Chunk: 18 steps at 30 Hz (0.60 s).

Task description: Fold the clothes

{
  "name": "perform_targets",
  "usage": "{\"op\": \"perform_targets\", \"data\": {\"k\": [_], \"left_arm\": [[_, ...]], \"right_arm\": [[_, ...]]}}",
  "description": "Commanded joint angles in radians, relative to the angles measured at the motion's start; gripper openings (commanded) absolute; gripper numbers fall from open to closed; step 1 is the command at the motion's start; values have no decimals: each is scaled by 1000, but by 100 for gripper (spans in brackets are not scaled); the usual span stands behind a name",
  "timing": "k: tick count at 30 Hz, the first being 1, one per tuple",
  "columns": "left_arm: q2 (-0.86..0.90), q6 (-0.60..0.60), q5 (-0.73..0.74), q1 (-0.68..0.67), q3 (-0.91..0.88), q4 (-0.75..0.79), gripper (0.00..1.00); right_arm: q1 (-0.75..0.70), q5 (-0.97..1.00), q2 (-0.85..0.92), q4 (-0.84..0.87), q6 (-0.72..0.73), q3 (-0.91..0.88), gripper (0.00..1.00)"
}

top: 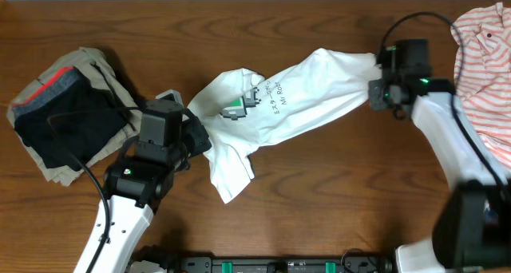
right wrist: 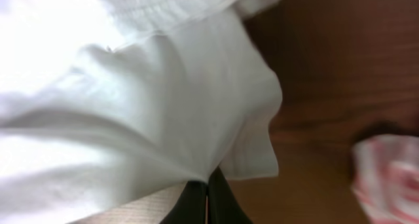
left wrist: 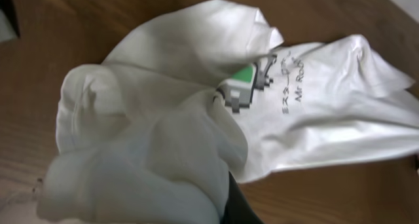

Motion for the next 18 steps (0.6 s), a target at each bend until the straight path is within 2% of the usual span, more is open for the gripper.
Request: {"op": "perform_targets", "data": {"k": [1, 9, 18], "left_arm": [[-11, 24, -16, 5, 7, 16, 6], [-77, 80, -17, 6, 45, 43, 6], [-122, 148, -21, 6, 212, 41, 6]], "right_arm": [[-8, 11, -85, -37, 26, 7, 1], [-37, 14, -255, -106, 78, 9, 1], [-127, 14, -431, -169, 88, 86, 1]]}}
